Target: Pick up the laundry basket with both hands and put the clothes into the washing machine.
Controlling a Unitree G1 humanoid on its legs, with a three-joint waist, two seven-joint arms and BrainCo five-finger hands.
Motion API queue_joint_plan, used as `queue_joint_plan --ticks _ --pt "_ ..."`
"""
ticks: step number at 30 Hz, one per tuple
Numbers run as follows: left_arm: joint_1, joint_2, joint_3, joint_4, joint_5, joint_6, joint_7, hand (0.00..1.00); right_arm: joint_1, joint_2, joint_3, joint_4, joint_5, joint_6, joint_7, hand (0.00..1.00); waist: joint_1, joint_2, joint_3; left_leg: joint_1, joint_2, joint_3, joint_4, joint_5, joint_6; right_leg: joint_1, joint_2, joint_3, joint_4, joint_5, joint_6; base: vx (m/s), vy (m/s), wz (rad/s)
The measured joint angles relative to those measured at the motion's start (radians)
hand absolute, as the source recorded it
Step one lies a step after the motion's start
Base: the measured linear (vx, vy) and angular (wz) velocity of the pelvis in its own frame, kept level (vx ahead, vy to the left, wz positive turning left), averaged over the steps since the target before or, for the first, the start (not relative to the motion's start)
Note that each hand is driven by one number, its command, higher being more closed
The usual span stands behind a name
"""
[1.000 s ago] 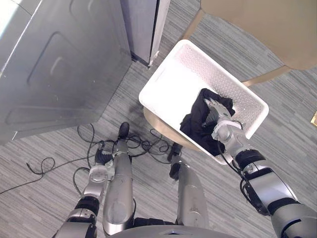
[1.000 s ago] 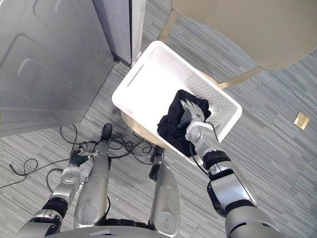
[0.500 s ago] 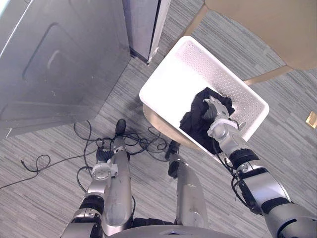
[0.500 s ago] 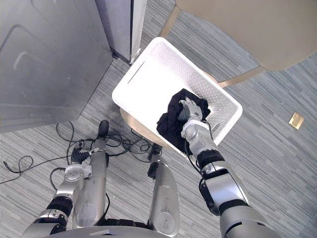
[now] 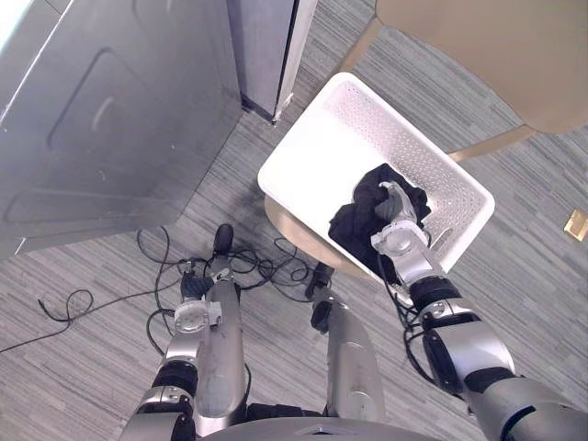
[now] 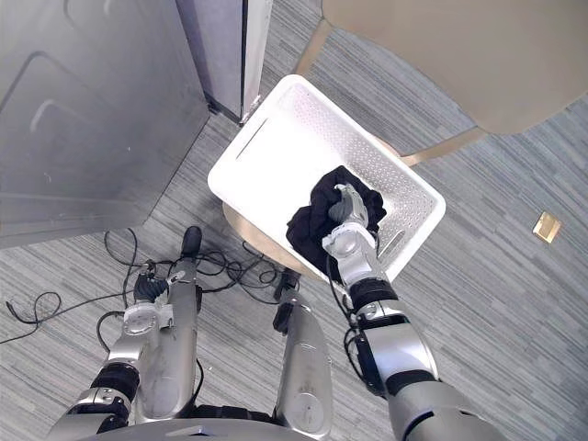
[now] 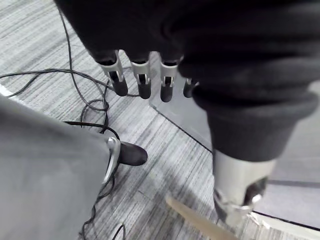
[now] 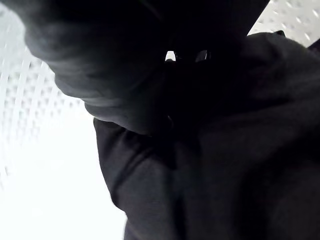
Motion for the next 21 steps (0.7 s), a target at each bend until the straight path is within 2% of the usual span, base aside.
queue_joint_plan --ticks 2,9,12,17,21 --pt "-0.003 -0.012 0.028 0.002 0.000 0.011 0.013 0.00 0.031 0.063 -0.080 -0.065 0.236 -0.052 -0.043 1.00 -0.002 0.000 0.000 0.008 0.005 0.007 -0.001 -0.001 0.001 0.012 0.003 0.001 -0.016 0.009 0.002 0.04 -0.040 -0.05" --pt "-0.004 -0.029 0.064 0.025 -0.040 0.019 0.040 0.00 0.058 0.159 -0.176 -0.141 0.707 -0.186 -0.050 1.00 -0.001 -0.009 -0.003 0.093 0.023 0.049 -0.091 0.027 -0.001 0.082 0.025 0.021 -0.122 0.058 0.002 0.04 -0.046 -0.11" --pt "-0.005 -0.030 0.058 0.035 -0.049 0.019 0.039 0.00 0.063 0.167 -0.193 -0.173 0.852 -0.227 -0.039 1.00 0.001 -0.011 -0.002 0.138 0.029 0.055 -0.149 0.052 -0.007 0.114 0.033 0.018 -0.157 0.070 0.001 0.05 -0.054 -0.01" --pt "-0.005 -0.023 0.018 0.078 -0.067 0.019 0.036 0.00 0.075 0.175 -0.193 -0.213 0.996 -0.266 -0.017 1.00 0.002 -0.012 -0.003 0.215 0.029 0.059 -0.229 0.085 -0.011 0.159 0.032 0.012 -0.164 0.066 0.006 0.05 -0.049 0.04" --pt "-0.002 -0.006 -0.011 0.110 -0.069 0.021 0.025 0.00 0.092 0.180 -0.187 -0.245 1.019 -0.270 -0.007 1.00 0.003 -0.012 -0.003 0.263 0.028 0.055 -0.266 0.098 -0.010 0.195 0.029 0.004 -0.162 0.055 0.010 0.02 -0.046 0.08"
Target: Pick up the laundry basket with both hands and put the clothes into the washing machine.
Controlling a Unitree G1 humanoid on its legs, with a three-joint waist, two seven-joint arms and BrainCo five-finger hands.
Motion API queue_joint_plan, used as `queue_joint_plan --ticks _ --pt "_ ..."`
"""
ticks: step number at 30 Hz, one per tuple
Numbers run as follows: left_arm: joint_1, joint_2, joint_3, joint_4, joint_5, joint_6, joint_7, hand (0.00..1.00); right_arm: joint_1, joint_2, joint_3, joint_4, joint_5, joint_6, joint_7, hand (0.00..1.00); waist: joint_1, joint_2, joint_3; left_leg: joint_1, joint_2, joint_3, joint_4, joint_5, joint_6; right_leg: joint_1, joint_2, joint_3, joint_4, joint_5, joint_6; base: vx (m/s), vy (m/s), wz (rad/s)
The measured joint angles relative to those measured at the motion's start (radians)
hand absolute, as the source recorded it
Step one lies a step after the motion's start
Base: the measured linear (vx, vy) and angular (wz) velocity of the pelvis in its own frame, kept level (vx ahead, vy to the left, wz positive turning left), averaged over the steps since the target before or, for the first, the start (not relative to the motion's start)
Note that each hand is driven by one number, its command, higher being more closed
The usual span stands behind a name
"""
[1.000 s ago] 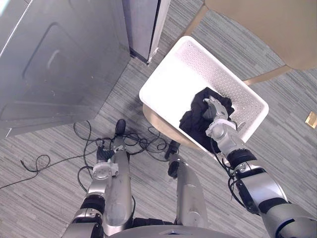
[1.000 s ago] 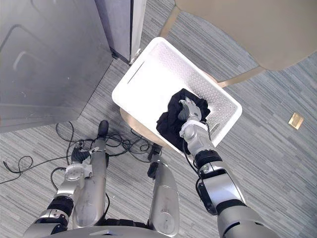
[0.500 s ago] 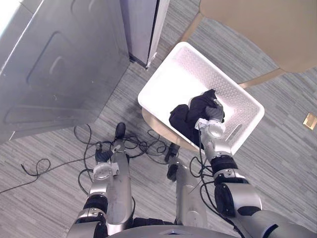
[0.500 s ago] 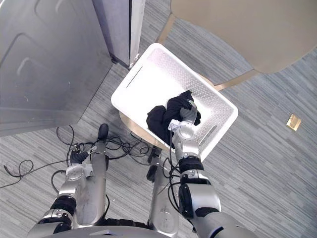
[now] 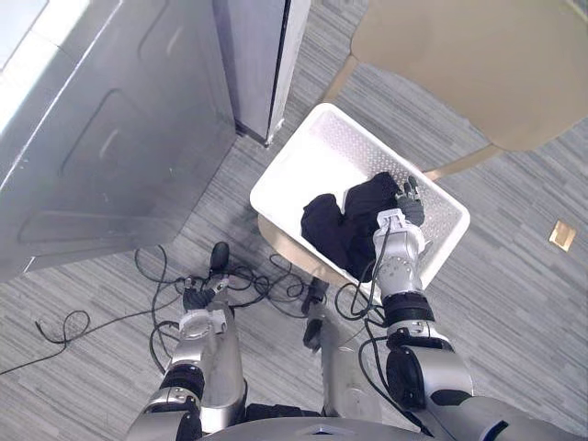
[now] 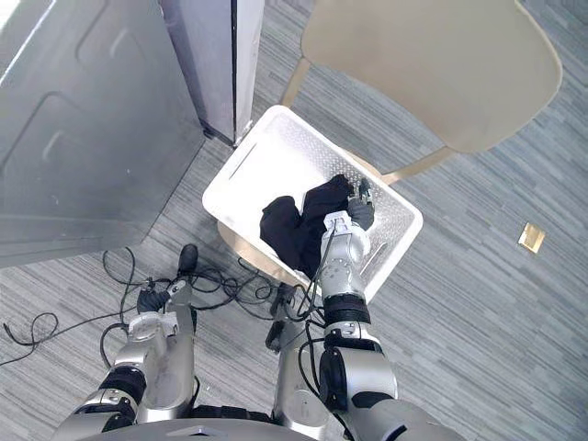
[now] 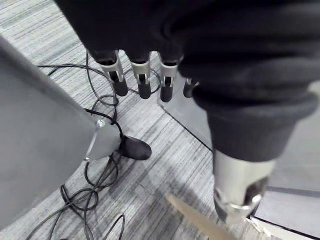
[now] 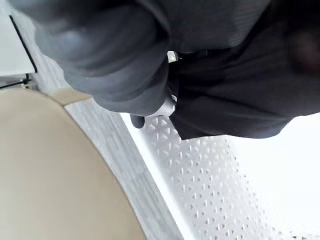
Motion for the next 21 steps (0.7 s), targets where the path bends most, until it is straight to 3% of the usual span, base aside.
queue_joint_plan --ticks 4,9,14,15,21 --pt "0.009 0.023 -0.007 0.023 0.001 0.007 -0.016 0.00 0.026 0.000 0.008 -0.011 0.005 0.000 0.012 1.00 -0.002 0.000 0.000 0.042 -0.005 -0.006 -0.032 0.009 0.005 0.025 -0.008 -0.007 0.016 -0.020 0.003 0.01 -0.035 0.08" --pt "0.042 0.055 -0.007 0.037 0.012 0.015 -0.030 0.00 0.156 -0.001 0.093 -0.222 -0.012 0.003 0.040 1.00 -0.015 -0.013 -0.014 0.075 -0.022 0.005 -0.033 0.008 0.006 0.051 -0.023 0.002 0.023 -0.028 0.013 0.02 -0.019 0.00" --pt "0.096 0.092 -0.005 0.049 0.041 0.016 -0.056 0.00 0.289 -0.006 0.113 -0.485 -0.216 0.009 0.080 1.00 -0.039 -0.053 -0.067 0.099 -0.029 0.015 -0.034 -0.006 0.008 0.073 -0.025 0.017 0.004 -0.028 0.016 0.03 -0.026 -0.06" --pt "0.097 0.094 -0.005 0.049 0.052 0.016 -0.059 0.00 0.301 -0.007 0.113 -0.514 -0.245 0.009 0.082 0.00 -0.042 -0.056 -0.069 0.103 -0.029 0.015 -0.034 -0.008 0.007 0.079 -0.025 0.017 0.001 -0.028 0.017 0.02 -0.030 -0.01" --pt "0.124 0.112 -0.006 0.049 0.117 0.015 -0.100 0.00 0.387 -0.094 0.148 -0.732 -0.483 0.004 0.160 0.00 -0.061 -0.081 -0.121 0.106 -0.030 0.018 -0.034 -0.014 0.002 0.085 -0.024 0.021 -0.017 -0.021 0.021 0.01 -0.035 -0.02"
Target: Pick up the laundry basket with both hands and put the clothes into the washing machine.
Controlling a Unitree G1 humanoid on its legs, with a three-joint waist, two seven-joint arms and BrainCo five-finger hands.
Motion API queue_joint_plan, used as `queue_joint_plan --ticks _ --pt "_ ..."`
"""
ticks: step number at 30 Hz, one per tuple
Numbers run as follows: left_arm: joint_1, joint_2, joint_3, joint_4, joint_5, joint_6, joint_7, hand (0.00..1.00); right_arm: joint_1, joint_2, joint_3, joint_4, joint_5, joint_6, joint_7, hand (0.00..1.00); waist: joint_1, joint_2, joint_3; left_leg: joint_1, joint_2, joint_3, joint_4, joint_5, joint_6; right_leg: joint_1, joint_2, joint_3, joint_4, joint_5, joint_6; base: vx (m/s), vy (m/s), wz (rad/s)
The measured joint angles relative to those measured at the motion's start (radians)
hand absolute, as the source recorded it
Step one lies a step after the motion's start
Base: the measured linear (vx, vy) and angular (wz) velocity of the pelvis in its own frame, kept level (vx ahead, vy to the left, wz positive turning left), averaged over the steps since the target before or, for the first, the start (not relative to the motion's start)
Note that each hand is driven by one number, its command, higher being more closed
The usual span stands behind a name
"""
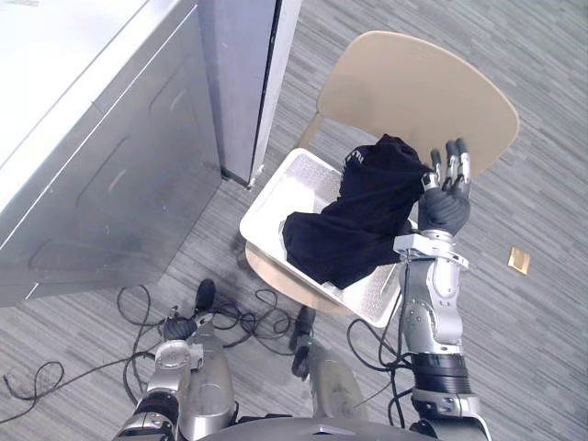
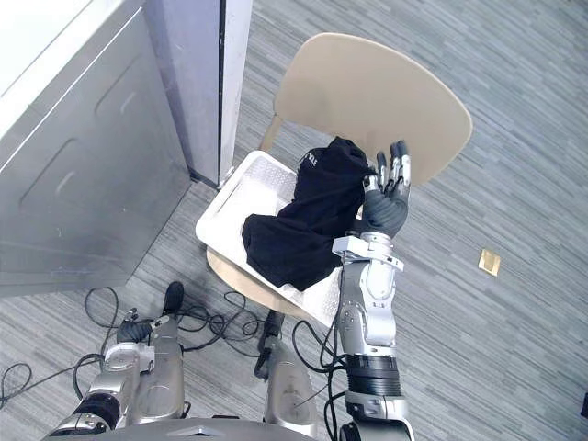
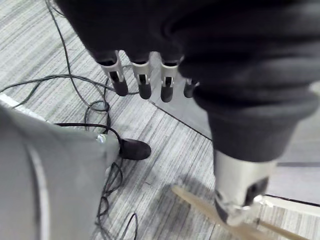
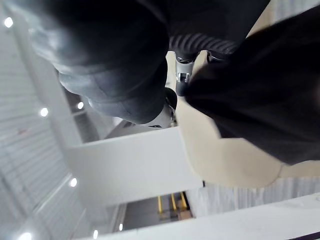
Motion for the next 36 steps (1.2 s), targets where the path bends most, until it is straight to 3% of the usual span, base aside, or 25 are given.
queue_joint_plan --ticks 6,10,15,20,27,36 --pt "0.007 0.013 0.003 0.000 0.034 -0.009 -0.041 0.00 0.004 -0.163 0.072 -0.023 -0.183 0.001 0.119 0.00 -0.003 -0.002 -0.002 0.003 0.000 0.000 0.000 0.000 0.000 0.012 0.004 0.000 -0.022 0.014 0.000 -0.02 -0.033 0.00" --pt "0.009 0.024 0.006 0.014 0.035 -0.020 -0.051 0.00 -0.007 -0.240 0.134 -0.013 -0.239 0.009 0.179 0.00 -0.005 -0.008 -0.007 0.003 0.001 0.000 0.000 0.001 0.001 0.013 0.006 0.001 -0.027 0.017 -0.001 -0.02 -0.035 -0.02" --pt "0.010 0.049 0.014 0.029 0.038 -0.022 -0.073 0.00 -0.048 -0.304 0.212 0.000 -0.274 0.011 0.227 0.00 -0.012 -0.034 -0.024 0.002 0.002 0.001 0.000 0.002 0.002 0.013 0.007 0.002 -0.032 0.019 -0.002 0.00 -0.028 0.00" --pt "0.011 0.063 0.020 0.038 0.039 -0.028 -0.085 0.00 -0.117 -0.425 0.351 0.074 -0.324 0.012 0.291 0.00 -0.011 -0.040 -0.028 0.001 0.002 0.000 -0.001 0.002 0.003 0.016 0.008 0.002 -0.035 0.022 -0.001 -0.01 -0.013 0.00" --pt "0.020 0.094 0.005 0.049 0.039 -0.031 -0.114 0.00 -0.211 -0.645 0.588 0.197 -0.444 0.009 0.388 0.00 0.014 -0.042 -0.026 -0.005 0.002 -0.004 -0.001 0.002 0.009 0.011 0.009 0.000 -0.036 0.024 -0.002 0.00 0.000 0.00" --pt "0.048 0.124 -0.058 0.052 0.029 -0.046 -0.124 0.00 -0.315 -0.715 0.680 0.428 -0.656 0.010 0.383 0.00 0.038 -0.042 -0.004 -0.020 0.002 -0.006 -0.001 0.006 0.012 -0.003 0.009 0.000 -0.031 0.027 -0.003 -0.01 -0.022 0.00"
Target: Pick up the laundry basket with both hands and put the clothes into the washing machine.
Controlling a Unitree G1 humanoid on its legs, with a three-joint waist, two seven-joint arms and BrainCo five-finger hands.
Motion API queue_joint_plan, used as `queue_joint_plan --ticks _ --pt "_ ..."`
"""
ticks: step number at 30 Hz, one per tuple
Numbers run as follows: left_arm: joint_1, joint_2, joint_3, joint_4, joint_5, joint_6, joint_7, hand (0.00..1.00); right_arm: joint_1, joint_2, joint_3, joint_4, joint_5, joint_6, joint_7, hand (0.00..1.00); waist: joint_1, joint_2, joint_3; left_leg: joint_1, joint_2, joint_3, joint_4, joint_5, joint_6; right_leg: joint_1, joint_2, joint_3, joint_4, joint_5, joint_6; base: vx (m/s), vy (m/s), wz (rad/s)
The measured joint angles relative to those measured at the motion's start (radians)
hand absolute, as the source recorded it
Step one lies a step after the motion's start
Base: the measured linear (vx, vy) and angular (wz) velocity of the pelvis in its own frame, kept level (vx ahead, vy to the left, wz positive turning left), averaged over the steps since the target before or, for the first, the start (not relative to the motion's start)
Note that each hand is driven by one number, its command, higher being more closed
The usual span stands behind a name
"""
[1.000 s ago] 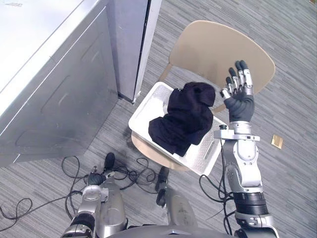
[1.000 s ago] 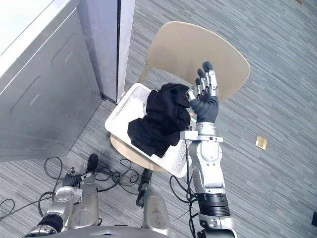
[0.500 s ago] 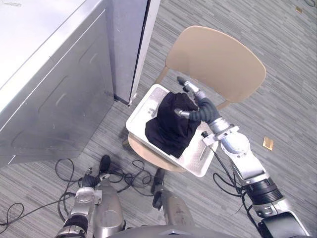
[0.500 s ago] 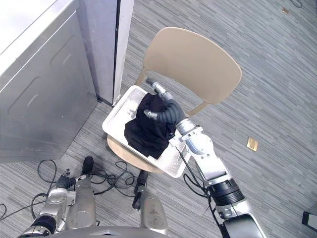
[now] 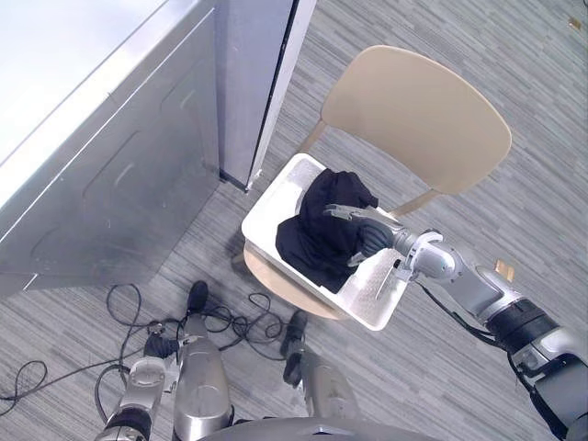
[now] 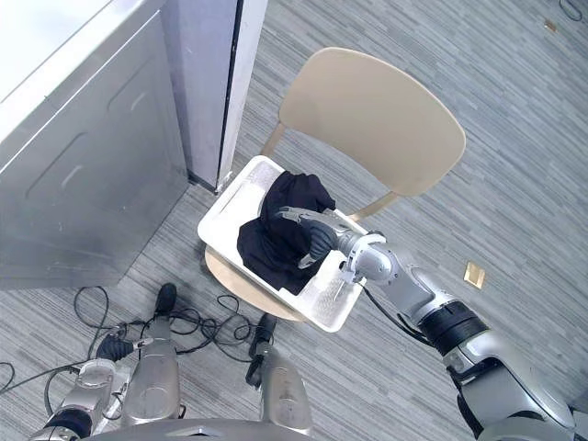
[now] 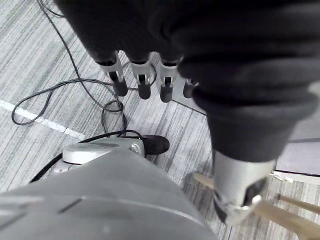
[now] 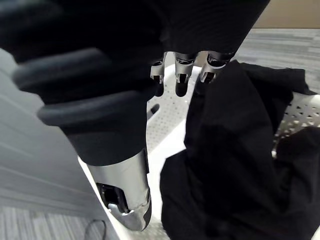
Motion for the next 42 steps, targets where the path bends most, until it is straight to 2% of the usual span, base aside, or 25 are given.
queue_joint_plan --ticks 3,6,9,16,19,23,28,31,36,42 --pt "-0.001 0.007 -0.028 -0.024 -0.001 -0.006 0.000 0.00 -0.035 0.000 0.012 0.086 -0.068 0.002 -0.014 0.00 0.006 0.009 0.031 -0.017 -0.001 -0.006 0.000 0.000 -0.001 -0.015 -0.001 -0.002 0.005 -0.001 -0.002 -0.05 -0.025 0.05" --pt "-0.011 0.004 -0.054 -0.037 -0.017 -0.013 0.004 0.00 -0.073 0.003 0.049 0.163 -0.141 0.017 -0.035 0.00 0.022 0.030 0.050 -0.041 -0.002 -0.014 0.000 0.008 0.000 -0.041 -0.002 -0.003 0.016 0.001 -0.003 -0.02 -0.032 0.04" --pt "-0.022 0.004 -0.069 -0.038 -0.036 -0.017 0.013 0.00 -0.119 0.016 0.074 0.209 -0.163 0.022 -0.039 0.00 0.024 0.049 0.068 -0.055 -0.002 -0.024 0.000 0.016 0.005 -0.051 -0.001 -0.009 0.017 0.001 -0.003 -0.01 -0.043 0.06" --pt "-0.045 -0.005 -0.080 -0.049 -0.037 -0.019 0.026 0.00 -0.191 0.084 0.108 0.305 -0.180 0.024 -0.075 0.00 0.026 0.073 0.091 -0.093 -0.004 -0.041 0.001 0.023 0.001 -0.083 -0.004 -0.029 0.032 -0.004 -0.004 0.00 -0.049 0.06" --pt "-0.056 -0.007 -0.080 -0.067 -0.037 -0.020 0.041 0.00 -0.222 0.085 0.120 0.330 -0.217 0.024 -0.079 0.00 0.033 0.080 0.096 -0.131 -0.004 -0.054 0.008 0.026 0.000 -0.124 -0.006 -0.033 0.058 -0.013 -0.007 -0.01 -0.065 0.06" --pt "-0.077 -0.030 -0.081 -0.074 -0.037 -0.020 0.046 0.00 -0.286 0.087 0.150 0.417 -0.293 0.043 -0.121 0.00 0.047 0.102 0.112 -0.158 -0.006 -0.056 0.007 0.031 0.002 -0.155 -0.011 -0.034 0.077 -0.018 -0.007 -0.03 -0.052 0.03" --pt "-0.087 -0.052 -0.060 -0.160 -0.037 -0.021 0.066 0.00 -0.302 0.086 0.155 0.426 -0.373 0.074 -0.159 0.00 0.050 0.106 0.114 -0.248 -0.013 -0.075 0.024 0.035 -0.001 -0.255 -0.031 -0.055 0.144 -0.046 -0.009 -0.04 -0.065 0.09" --pt "-0.090 -0.084 -0.036 -0.213 -0.037 -0.020 0.075 0.00 -0.302 0.090 0.133 0.421 -0.372 0.086 -0.166 0.00 0.050 0.107 0.114 -0.274 -0.017 -0.078 0.028 0.046 -0.005 -0.286 -0.042 -0.057 0.176 -0.059 -0.009 0.00 -0.049 0.09" --pt "-0.090 -0.166 -0.012 -0.304 -0.036 -0.020 0.085 0.00 -0.288 0.121 0.062 0.397 -0.372 0.108 -0.188 0.00 0.046 0.107 0.114 -0.354 -0.024 -0.078 0.102 0.008 -0.010 -0.355 -0.061 -0.060 0.231 -0.084 -0.016 -0.03 -0.060 0.01" --pt "-0.090 -0.187 0.031 -0.324 -0.037 -0.020 0.089 0.00 -0.285 0.151 0.023 0.387 -0.371 0.116 -0.195 0.00 0.036 0.108 0.113 -0.401 -0.016 -0.063 0.147 -0.001 -0.009 -0.393 -0.066 -0.067 0.273 -0.100 -0.023 -0.03 -0.067 0.02"
